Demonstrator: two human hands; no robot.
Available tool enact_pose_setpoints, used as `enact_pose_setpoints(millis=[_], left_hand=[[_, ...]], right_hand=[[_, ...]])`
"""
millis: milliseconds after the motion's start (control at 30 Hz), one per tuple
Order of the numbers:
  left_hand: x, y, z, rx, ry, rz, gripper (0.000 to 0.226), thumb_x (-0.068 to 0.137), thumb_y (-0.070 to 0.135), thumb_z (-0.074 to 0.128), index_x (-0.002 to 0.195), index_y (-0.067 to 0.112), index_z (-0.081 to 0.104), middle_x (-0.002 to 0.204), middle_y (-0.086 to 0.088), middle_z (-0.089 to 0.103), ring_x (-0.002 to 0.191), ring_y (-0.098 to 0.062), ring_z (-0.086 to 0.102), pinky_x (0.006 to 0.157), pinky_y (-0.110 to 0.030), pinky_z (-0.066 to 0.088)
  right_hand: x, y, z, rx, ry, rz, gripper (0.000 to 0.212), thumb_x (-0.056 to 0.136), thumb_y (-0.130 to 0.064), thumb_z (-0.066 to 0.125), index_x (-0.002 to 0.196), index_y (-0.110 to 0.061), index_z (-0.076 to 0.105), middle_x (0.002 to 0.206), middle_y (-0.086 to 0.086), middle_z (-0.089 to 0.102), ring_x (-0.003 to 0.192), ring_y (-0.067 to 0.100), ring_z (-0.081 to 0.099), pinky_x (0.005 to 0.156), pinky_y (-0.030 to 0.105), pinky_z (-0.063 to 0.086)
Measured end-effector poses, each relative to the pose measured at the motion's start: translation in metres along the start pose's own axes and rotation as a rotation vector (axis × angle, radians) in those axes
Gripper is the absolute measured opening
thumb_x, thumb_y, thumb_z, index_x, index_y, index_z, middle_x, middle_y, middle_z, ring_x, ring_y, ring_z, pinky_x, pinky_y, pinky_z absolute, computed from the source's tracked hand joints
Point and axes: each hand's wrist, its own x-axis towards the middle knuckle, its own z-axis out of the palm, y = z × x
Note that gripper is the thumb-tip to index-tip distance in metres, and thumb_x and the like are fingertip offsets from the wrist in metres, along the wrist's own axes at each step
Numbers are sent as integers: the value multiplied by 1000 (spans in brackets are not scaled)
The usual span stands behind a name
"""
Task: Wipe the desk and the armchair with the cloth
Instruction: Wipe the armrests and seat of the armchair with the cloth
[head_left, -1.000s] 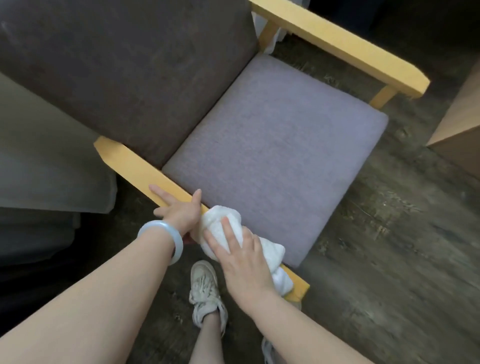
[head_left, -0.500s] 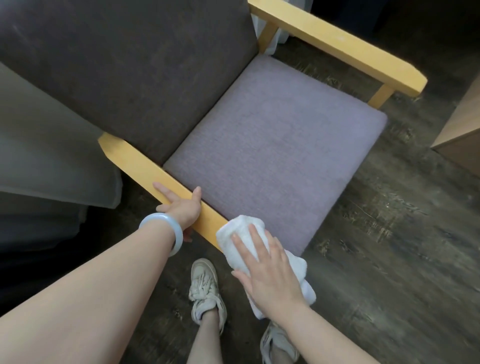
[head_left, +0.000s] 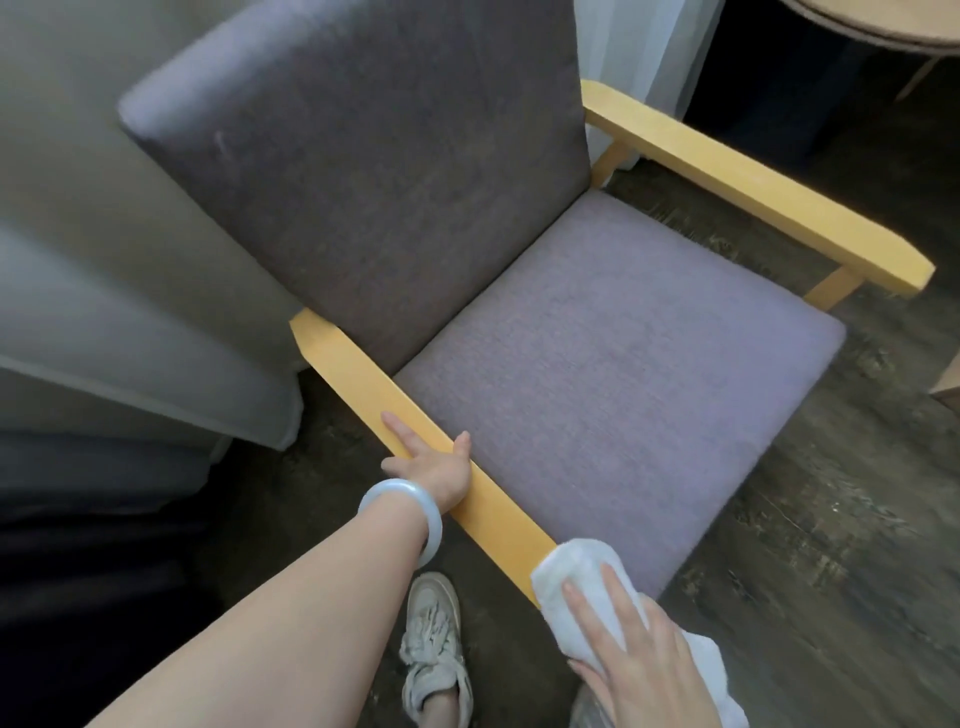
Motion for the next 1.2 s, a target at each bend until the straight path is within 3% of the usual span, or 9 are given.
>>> enact_pose_setpoints(millis=[100, 267, 367, 567, 667, 867, 1033, 1100, 1200], left_hand=[[3, 0, 5, 25, 25, -6, 103, 88, 67, 41, 131, 37, -47, 135, -18, 27, 111, -43, 48, 97, -56, 46], [10, 1, -3, 5, -26, -30, 96, 89, 69, 36, 135, 38, -43, 141, -18, 25, 117, -42, 44, 101, -56, 42], [18, 1, -17, 16, 42, 52, 96, 91, 65, 39, 141, 33, -37, 146, -17, 21, 97, -32, 48, 84, -42, 43], [82, 12, -93, 35, 85, 158, 101, 86, 69, 47, 145, 37, -30, 153, -17, 10, 115, -40, 47, 80, -43, 37], [102, 19, -114, 51, 36, 163, 107, 81, 73, 50, 140, 44, -33, 154, -18, 7, 118, -43, 46, 96, -51, 43], [124, 12, -118, 91, -64, 174, 86, 88, 73, 29, 138, 45, -35, 152, -20, 12, 120, -44, 42, 105, -55, 34], [137, -1, -136, -55, -30, 275, 58, 94, 64, 15, 145, 53, -11, 141, -15, 25, 103, -35, 45, 91, -42, 34], [143, 4, -144, -82, -35, 301, 58, 97, 59, 17, 150, 46, -3, 144, -11, 24, 106, -34, 45, 95, -41, 33], [141, 13, -153, -168, -72, 244, 62, 94, 64, 21, 149, 49, -4, 136, -11, 26, 76, -19, 41, 85, -36, 30]], right_hand=[[67, -47, 1, -21, -30, -1, 83, 65, -54, 78, 139, -32, 47, 137, 11, 55, 79, 27, 61, 65, 38, 55], [136, -93, -7, 26, -31, 8, 71, 91, -47, 51, 151, -30, 19, 153, 4, 33, 91, 24, 53, 78, 38, 49], [98, -70, -19, 116, -38, 100, 69, 79, -52, 63, 142, -32, 41, 134, 7, 57, 74, 24, 60, 61, 38, 55], [85, -71, -14, 10, -135, 201, 103, 42, -51, 91, 133, -32, 47, 123, 10, 66, 65, 31, 60, 52, 43, 53], [143, -106, -7, -44, -77, 130, 92, 53, -53, 86, 135, -29, 53, 122, 13, 64, 67, 30, 58, 53, 44, 52], [252, -175, 3, -29, -20, 34, 75, 83, -49, 61, 148, -32, 27, 128, 12, 53, 78, 28, 52, 67, 42, 48], [317, -213, 9, -40, -85, -37, 112, 68, -35, 74, 147, -25, -6, 121, 13, 34, 89, 30, 39, 74, 43, 37], [337, -225, 12, -81, -98, -12, 116, 63, -37, 77, 144, -23, -3, 117, 12, 33, 95, 30, 38, 77, 42, 37], [346, -230, 13, -100, -93, 7, 84, 77, -35, 62, 145, -17, 15, 115, 10, 36, 94, 28, 39, 73, 39, 33]])
